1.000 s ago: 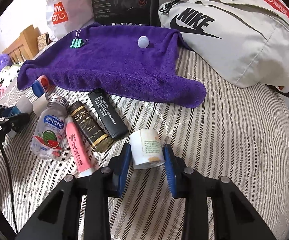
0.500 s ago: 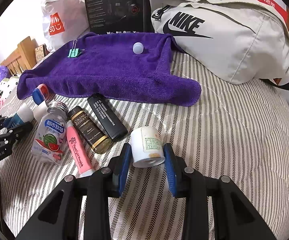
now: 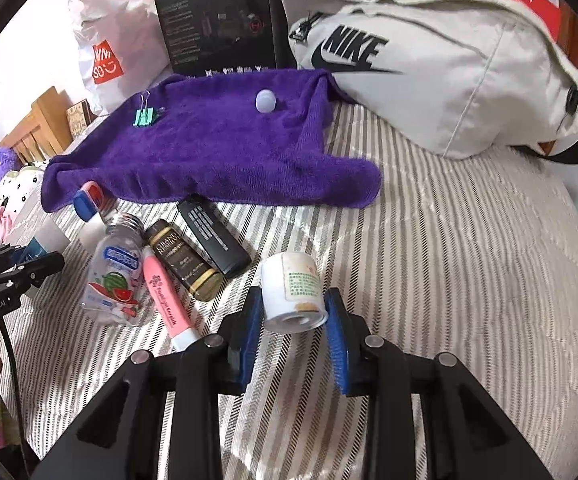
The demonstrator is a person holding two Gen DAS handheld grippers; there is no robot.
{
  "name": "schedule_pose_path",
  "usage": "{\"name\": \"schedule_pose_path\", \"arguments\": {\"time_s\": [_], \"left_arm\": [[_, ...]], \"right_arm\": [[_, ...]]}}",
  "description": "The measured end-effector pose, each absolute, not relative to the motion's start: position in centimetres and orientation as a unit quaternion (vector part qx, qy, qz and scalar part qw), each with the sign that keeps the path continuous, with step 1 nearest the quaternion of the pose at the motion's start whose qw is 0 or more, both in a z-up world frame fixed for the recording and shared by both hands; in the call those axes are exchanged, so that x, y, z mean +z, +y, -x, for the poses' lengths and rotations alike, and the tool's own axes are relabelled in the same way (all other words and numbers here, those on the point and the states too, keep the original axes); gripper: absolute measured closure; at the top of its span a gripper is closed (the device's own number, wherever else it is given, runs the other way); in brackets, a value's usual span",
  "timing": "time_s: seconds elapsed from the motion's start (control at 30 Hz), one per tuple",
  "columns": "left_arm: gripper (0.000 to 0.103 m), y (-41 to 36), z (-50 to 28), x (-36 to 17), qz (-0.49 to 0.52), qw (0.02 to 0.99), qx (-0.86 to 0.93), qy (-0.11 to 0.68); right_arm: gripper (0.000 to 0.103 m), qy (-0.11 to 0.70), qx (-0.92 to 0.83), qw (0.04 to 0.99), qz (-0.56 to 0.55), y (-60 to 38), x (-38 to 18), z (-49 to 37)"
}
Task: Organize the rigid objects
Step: 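Carry the deodorant beside the clip while the right tool carries the jar beside the adapter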
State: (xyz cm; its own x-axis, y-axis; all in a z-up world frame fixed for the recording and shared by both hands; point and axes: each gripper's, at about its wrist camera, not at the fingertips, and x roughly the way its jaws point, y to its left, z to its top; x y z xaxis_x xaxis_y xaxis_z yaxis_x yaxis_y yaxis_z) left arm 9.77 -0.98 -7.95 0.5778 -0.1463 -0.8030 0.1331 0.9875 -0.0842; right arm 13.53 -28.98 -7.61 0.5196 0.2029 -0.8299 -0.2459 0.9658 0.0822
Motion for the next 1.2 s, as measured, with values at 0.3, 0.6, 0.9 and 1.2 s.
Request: {"name": "schedule_pose_path", "arguments": {"time_s": [0.3, 0.6, 0.9, 1.2], "left_arm": [[0.069, 0.5, -10.0, -4.8, 0.025, 0.899, -0.076, 0.431], [0.069, 2.4, -13.2, -3.2, 0.032, 0.906, -0.063, 0.418], [0.069, 3.8, -18.4, -3.5, 0.041, 0.907, -0.061, 0.415], [0.069, 4.7, -23.7, -5.2, 0.050, 0.900, -0.056, 0.429]], "right_arm": [[0.072, 0.462, 0.146, 0.875, 0.008, -28.2, -4.9, -13.4], [0.072, 0.462, 0.159, 0.872, 0.018, -26.1, -4.0, -15.9], [0.072, 0.454, 0.161, 0.876, 0.029, -23.9, -3.5, -21.3], [0.072, 0.466, 0.154, 0.871, 0.031, -22.7, -5.7, -27.6]]}}
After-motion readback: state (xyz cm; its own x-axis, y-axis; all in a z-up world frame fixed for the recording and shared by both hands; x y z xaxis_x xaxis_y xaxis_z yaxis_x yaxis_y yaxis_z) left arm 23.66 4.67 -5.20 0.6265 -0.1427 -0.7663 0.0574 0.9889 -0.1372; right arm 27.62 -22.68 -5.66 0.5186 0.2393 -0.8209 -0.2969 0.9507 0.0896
